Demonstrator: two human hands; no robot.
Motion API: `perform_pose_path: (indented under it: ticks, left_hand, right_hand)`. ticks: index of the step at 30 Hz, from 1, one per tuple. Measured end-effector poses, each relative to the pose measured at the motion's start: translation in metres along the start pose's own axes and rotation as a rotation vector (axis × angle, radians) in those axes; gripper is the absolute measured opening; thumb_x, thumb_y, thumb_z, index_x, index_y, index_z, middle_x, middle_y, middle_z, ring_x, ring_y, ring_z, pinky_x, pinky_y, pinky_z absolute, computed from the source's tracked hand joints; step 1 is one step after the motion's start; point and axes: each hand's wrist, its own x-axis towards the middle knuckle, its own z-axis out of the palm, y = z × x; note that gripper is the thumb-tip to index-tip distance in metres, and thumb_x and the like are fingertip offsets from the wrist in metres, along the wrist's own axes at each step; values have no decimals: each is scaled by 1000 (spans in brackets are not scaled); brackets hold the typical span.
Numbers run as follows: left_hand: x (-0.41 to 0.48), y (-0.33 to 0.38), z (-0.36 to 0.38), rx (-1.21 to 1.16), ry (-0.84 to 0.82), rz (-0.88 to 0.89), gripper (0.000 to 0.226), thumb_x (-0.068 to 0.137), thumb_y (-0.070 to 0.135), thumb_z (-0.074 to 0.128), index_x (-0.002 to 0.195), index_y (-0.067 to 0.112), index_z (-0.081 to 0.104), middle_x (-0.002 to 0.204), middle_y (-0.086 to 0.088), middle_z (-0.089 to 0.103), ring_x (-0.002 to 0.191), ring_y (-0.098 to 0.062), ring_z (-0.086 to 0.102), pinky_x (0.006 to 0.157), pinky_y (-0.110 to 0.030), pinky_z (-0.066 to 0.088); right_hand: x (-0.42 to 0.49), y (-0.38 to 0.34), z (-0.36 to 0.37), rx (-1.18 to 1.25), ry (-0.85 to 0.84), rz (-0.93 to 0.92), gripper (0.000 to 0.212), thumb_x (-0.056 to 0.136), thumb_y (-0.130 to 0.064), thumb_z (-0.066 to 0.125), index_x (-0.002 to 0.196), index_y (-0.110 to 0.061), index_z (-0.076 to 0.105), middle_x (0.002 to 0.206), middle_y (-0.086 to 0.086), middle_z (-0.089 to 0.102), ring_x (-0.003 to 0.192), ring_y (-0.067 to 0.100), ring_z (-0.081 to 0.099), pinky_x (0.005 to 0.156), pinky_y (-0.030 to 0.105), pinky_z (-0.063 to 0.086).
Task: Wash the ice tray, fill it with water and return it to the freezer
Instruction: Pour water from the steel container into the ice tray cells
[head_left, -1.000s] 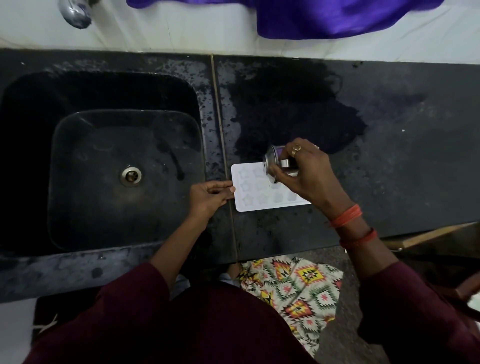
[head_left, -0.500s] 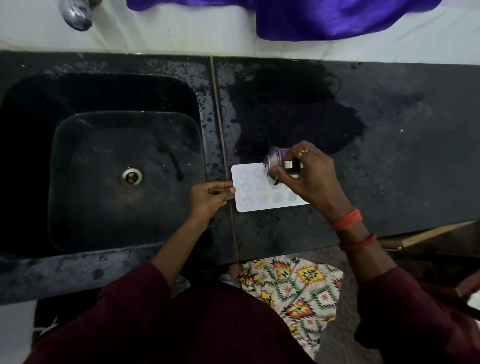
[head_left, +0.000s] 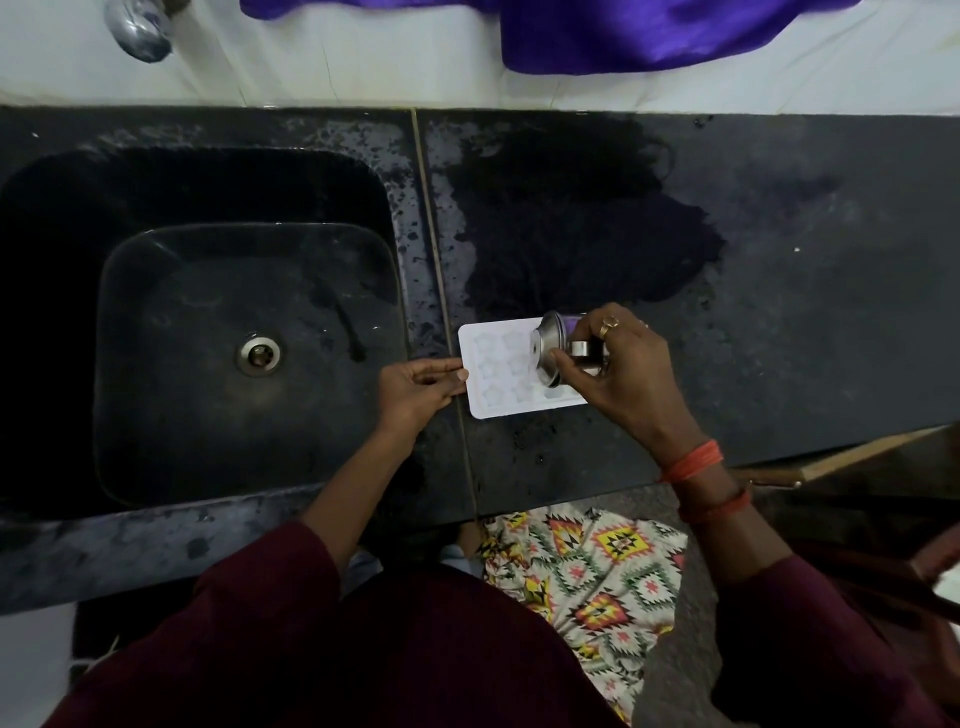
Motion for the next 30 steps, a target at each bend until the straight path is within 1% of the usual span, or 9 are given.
perform_pose_path:
  ticks: [3, 5, 8, 13, 18, 24, 27, 30]
  left_hand:
    - [1, -2, 0, -2, 0, -5, 19, 83, 10, 79, 102, 6, 77, 93, -12, 77, 75, -6, 74, 60, -13, 51]
    - [2, -2, 0, -2, 3, -11, 20, 83, 11, 80, 102, 5, 77, 94, -12, 77, 76, -7, 75, 60, -13, 51]
    - [2, -2, 0, -4, 6, -13, 20, 83, 11, 80, 102, 4, 77, 93, -12, 77, 75, -7, 75, 60, -13, 52]
    - [2, -2, 0, -2, 6, -8, 20, 83, 12, 80, 102, 5, 77, 92, -11, 77, 76, -7, 75, 61, -14, 53]
    - [3, -3, -1, -5, 8, -10, 17, 82, 13, 81, 98, 9, 78, 91, -9, 78, 79, -10, 75, 60, -14, 51]
    - [3, -3, 1, -5, 11, -20, 17, 83, 12, 80, 99, 8, 77, 89, -9, 77, 74, -6, 75, 59, -12, 51]
    - [4, -3, 1, -5, 11, -23, 17, 83, 13, 81, 98, 8, 78, 90, -9, 78, 77, -9, 75, 58, -12, 50]
    - [5, -4, 1, -6, 12, -27, 18, 83, 12, 80, 99, 7, 77, 91, -11, 78, 75, -8, 75, 58, -13, 50]
  right_hand:
    - [-1, -1, 1, -12, -23, -7, 26, 83, -27, 77, 75, -10, 59, 77, 5, 57, 69, 23, 55, 66, 38, 48]
    - [-1, -1, 1, -26, -35, -21, 26, 81, -20, 81, 75, -8, 59, 77, 5, 57, 70, 23, 55, 68, 31, 43]
    - [0, -2, 2, -49, -50, -40, 26, 80, -19, 82, 76, -8, 59, 77, 5, 57, 72, 24, 55, 69, 24, 36]
    - [0, -2, 3, -69, -45, -71, 25, 79, -18, 83, 76, -8, 60, 78, 7, 57, 74, 27, 57, 72, 22, 33]
    - [1, -4, 4, -77, -46, -93, 24, 81, -18, 81, 77, -7, 60, 79, 7, 56, 77, 27, 57, 75, 21, 33]
    - [0, -5, 3, -75, -47, -87, 24, 81, -18, 81, 77, -7, 60, 79, 7, 56, 77, 27, 56, 73, 23, 35]
    - [1, -5, 3, -75, -46, -89, 26, 81, -17, 82, 75, -7, 59, 78, 6, 55, 76, 25, 54, 72, 21, 33]
    - [0, -4, 3, -81, -46, -98, 26, 81, -17, 82, 76, -7, 59, 78, 5, 54, 76, 23, 52, 71, 20, 32]
